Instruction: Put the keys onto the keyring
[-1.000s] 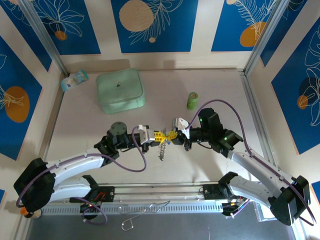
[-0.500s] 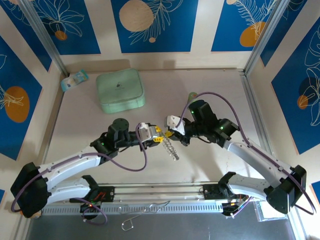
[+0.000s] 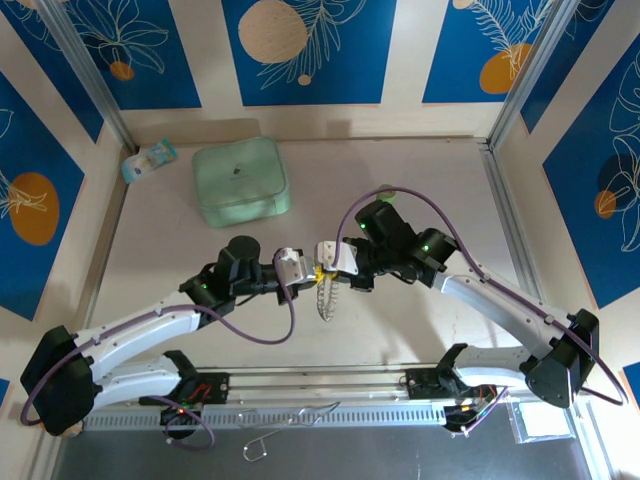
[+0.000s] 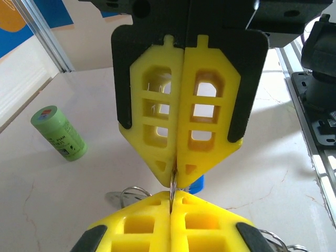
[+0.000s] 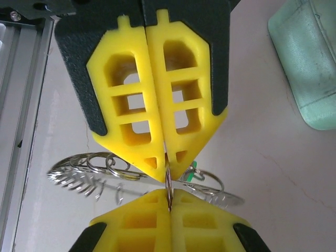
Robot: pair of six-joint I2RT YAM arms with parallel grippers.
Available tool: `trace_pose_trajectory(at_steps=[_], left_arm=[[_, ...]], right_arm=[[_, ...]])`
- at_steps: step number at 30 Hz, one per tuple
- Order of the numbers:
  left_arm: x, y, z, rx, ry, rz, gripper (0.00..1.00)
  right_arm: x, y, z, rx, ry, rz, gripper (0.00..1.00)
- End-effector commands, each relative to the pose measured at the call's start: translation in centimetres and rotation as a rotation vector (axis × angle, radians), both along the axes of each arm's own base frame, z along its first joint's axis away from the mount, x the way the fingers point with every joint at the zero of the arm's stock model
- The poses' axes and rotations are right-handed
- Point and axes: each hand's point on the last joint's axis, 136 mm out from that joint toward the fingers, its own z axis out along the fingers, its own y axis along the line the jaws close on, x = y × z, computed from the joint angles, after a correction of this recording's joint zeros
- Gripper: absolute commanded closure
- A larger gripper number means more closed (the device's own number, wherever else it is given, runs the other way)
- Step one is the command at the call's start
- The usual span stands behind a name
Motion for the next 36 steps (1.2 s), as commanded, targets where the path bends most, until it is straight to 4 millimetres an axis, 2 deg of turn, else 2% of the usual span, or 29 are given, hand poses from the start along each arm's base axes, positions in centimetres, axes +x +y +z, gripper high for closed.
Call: trace_pose_trajectory(at_steps=[1, 3, 4, 7, 14, 19, 22, 26, 33, 36], left_arm=[[-0.1, -0.3, 1.7, -0.051, -0.02, -0.005, 1.0], [0.0, -0.2, 2.2, -0.091, -0.023, 0.01, 1.0], [0.0, -0.2, 2.5, -0.122, -0.022, 0.018, 1.0], [0.1, -0.1, 3.2, -0.204, -0.006, 0.037, 1.0], [0.5, 0.2, 3.8, -0.278, -0.003, 0.073, 1.0], [0.3, 0.2, 3.5, -0.28, 0.006, 0.063, 1.0], [0.1, 0.1, 3.2, -0.268, 0.007, 0.05, 1.0], [0.0, 0.1, 3.2, -0.268, 0.004, 0.044, 1.0], [-0.4, 0.0, 3.7, -0.285, 0.003, 0.023, 1.0], [-0.6, -0.1, 4.5, -0.316, -0.002, 0.006, 1.0]], right_arm=[[-0.3, 1.0, 2.6, 0.109, -0.016, 0.02, 0.94], [-0.1, 0.5, 3.0, 0.173, 0.011, -0.02, 0.74], [-0.1, 0.1, 3.2, 0.215, 0.037, -0.04, 0.68], [-0.1, -0.9, 2.9, 0.292, 0.085, -0.107, 0.6], [-0.9, -0.8, 0.7, 0.327, 0.149, -0.147, 0.57], [0.6, -0.8, -0.9, 0.272, 0.087, -0.203, 0.57], [0.8, -1.0, -0.8, 0.267, 0.064, -0.208, 0.57], [0.4, -0.9, -0.6, 0.276, 0.072, -0.192, 0.6], [0.2, -0.5, -0.7, 0.274, 0.097, -0.169, 0.9], [0.1, -0.3, -1.1, 0.264, 0.114, -0.16, 0.97]])
